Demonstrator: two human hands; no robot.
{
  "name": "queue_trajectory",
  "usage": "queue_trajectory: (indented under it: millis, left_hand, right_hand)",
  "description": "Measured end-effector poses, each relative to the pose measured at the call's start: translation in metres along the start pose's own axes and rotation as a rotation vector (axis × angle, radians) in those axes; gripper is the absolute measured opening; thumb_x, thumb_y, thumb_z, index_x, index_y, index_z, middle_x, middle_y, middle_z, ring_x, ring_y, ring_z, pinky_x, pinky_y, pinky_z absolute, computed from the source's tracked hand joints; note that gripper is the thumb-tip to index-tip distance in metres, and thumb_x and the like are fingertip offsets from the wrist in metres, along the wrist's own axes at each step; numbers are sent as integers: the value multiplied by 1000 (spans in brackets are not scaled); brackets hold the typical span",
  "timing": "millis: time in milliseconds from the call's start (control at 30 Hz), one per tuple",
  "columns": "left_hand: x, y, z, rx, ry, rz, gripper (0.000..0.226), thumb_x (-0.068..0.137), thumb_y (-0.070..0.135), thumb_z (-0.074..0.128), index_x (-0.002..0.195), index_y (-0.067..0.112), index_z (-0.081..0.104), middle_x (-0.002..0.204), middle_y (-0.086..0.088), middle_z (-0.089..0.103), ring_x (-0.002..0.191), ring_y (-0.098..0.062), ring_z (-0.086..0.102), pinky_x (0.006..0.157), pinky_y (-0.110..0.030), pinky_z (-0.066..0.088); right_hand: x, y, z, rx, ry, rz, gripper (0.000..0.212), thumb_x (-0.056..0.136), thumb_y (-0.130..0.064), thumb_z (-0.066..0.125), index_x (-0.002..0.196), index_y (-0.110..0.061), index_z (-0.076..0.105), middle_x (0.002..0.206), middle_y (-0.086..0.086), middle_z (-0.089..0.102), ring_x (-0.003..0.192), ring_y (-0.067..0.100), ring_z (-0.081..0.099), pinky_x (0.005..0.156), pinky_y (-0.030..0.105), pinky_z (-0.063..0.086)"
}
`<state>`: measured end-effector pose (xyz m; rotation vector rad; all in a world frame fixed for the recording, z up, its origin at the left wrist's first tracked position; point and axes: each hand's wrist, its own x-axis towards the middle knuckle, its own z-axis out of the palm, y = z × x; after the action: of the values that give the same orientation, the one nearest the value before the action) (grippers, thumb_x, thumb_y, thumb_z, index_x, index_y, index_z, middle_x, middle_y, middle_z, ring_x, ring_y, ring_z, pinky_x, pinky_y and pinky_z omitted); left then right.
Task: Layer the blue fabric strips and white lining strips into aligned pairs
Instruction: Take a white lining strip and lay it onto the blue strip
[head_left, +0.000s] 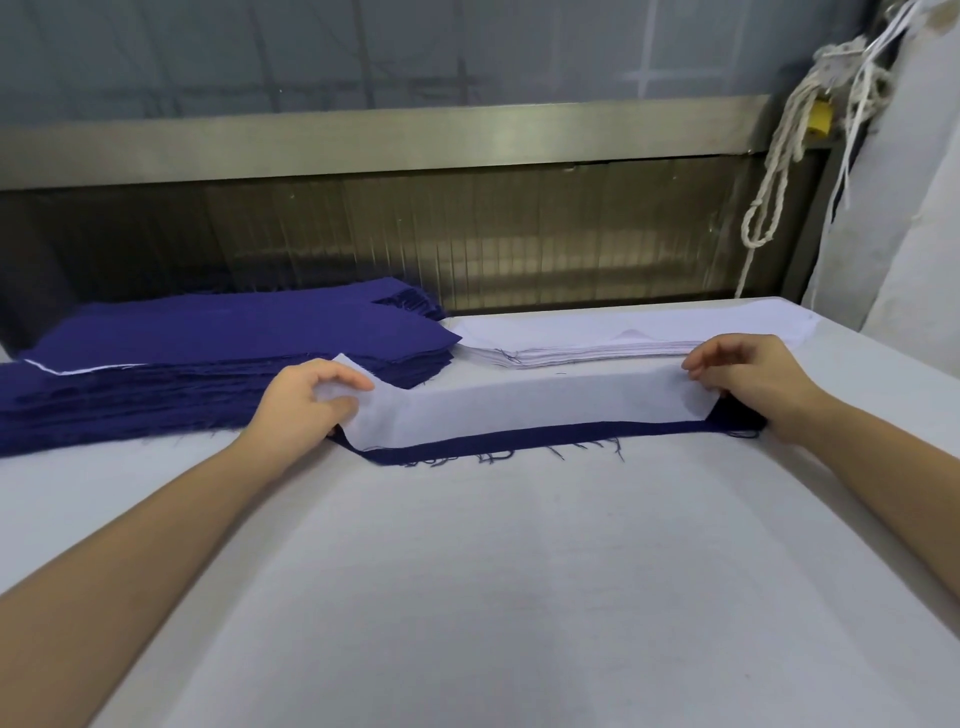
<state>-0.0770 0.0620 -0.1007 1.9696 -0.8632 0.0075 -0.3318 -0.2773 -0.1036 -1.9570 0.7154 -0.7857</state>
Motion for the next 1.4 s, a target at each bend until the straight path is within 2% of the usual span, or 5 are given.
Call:
queue_trajectory:
  millis: [233,400,600,1200,1400]
  left_hand:
    - [-2,8,1,-149,-5,28,34,82,-6,62,82,28,69,91,5,64,62,-9,63,54,-16,50]
    - [-2,4,1,-87,-22,24,30,83,-3,63,86,27,69,92,3,64,67,-19,64,57,-15,48]
    - [-6,8,2,169,-80,155,30,80,-2,66,87,27,68,93,17,59,82,14,51,70,1,33]
    - [-5,5,0,303,-152,248,34,75,0,72,88,31,67,95,20,59,91,11,51,78,2,31]
    - [-5,5,0,315,-174,253,32,80,-3,68,92,27,68,96,10,62,93,-6,54,77,-1,34]
  right_hand:
    - [1,-1,-1,-45,78,-69,35,83,10,53,67,-19,65,75,-5,61,68,7,52,56,1,41]
    - [4,1,-3,-140,103,-41,35,84,7,55,63,-19,65,76,-4,61,76,13,52,69,21,42]
    - [1,0,-3,-284,50,-39,33,80,6,56,61,-19,65,69,2,64,71,13,54,62,11,44]
    - [1,0,-1,-422,23,-44,33,79,3,61,60,-24,63,67,-8,63,63,2,52,68,22,36]
    - [1,1,-2,-428,29,-37,32,79,3,60,61,-24,64,68,-6,64,65,5,52,71,23,37]
